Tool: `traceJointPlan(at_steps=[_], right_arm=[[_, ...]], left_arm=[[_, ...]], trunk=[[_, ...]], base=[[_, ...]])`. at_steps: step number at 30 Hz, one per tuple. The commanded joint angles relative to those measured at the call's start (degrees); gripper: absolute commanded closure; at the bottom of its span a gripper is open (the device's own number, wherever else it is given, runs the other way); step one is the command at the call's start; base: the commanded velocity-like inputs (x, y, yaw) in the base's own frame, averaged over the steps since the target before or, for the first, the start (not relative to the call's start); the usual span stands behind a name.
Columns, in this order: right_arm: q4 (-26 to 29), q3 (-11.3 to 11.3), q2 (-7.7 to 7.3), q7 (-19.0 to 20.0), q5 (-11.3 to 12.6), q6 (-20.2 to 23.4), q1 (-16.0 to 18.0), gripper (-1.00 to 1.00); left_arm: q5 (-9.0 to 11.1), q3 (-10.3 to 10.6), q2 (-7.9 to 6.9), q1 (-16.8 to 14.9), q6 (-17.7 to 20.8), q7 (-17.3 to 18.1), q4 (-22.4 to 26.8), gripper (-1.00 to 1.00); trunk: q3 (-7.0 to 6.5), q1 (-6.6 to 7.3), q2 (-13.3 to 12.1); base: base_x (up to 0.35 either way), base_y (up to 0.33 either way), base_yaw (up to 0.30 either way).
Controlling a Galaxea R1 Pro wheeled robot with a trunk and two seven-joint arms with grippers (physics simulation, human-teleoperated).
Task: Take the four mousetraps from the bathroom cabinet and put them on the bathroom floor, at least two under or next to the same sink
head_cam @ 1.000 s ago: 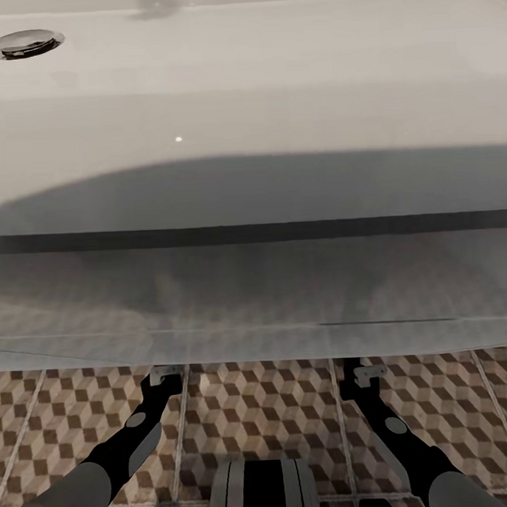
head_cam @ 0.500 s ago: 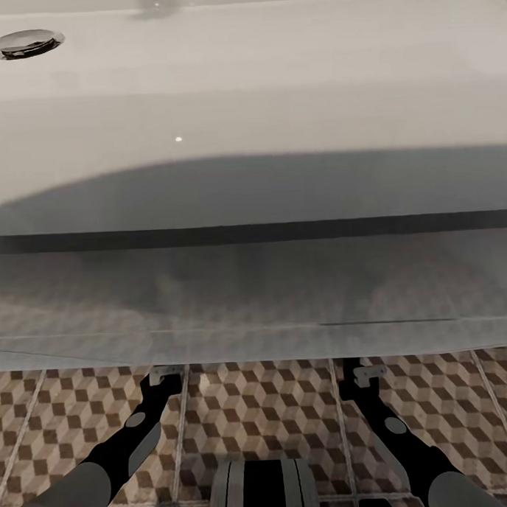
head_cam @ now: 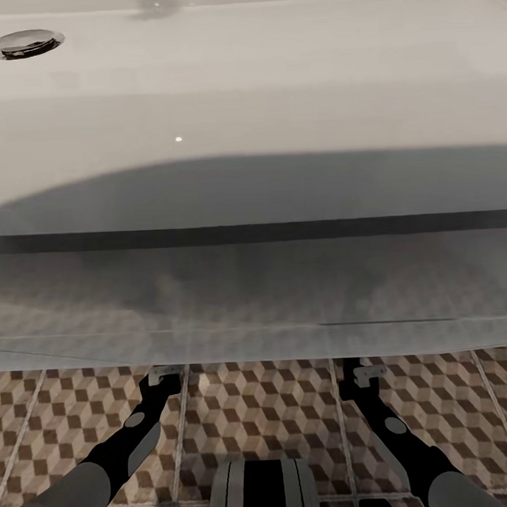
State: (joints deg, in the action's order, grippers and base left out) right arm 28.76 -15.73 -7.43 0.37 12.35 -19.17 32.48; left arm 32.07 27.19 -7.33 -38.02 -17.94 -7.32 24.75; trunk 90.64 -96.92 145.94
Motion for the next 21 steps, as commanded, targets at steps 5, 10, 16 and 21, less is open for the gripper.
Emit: traceJointPlan(at_steps=[5, 10, 16, 21], right_arm=[[0.0, -0.4, -0.05, 0.2, 0.7, -0.3, 0.0, 1.00], [0.0, -0.4, -0.04, 0.2, 0.7, -0.3, 0.0, 1.00], [0.0, -0.4, -0.04, 0.2, 0.7, -0.3, 0.0, 1.00], [0.0, -0.4, -0.04, 0.2, 0.7, -0.3, 0.0, 1.00]], left_arm=[[0.1, 0.5, 0.00, 0.0, -0.2, -0.7, 0.0, 1.00], [0.1, 0.6, 0.03, 0.0, -0.2, -0.7, 0.0, 1.00], [0.1, 0.6, 0.04, 0.0, -0.2, -0.8, 0.0, 1.00], [0.1, 0.6, 0.04, 0.0, -0.2, -0.8, 0.0, 1.00]], trunk=[[0.25, -0.02, 0.0], [0.47, -0.04, 0.0], [0.47, -0.04, 0.0], [0.47, -0.04, 0.0]], base=[[0.000, 0.000, 0.000], [0.000, 0.000, 0.000], [0.000, 0.000, 0.000], [0.000, 0.000, 0.000]])
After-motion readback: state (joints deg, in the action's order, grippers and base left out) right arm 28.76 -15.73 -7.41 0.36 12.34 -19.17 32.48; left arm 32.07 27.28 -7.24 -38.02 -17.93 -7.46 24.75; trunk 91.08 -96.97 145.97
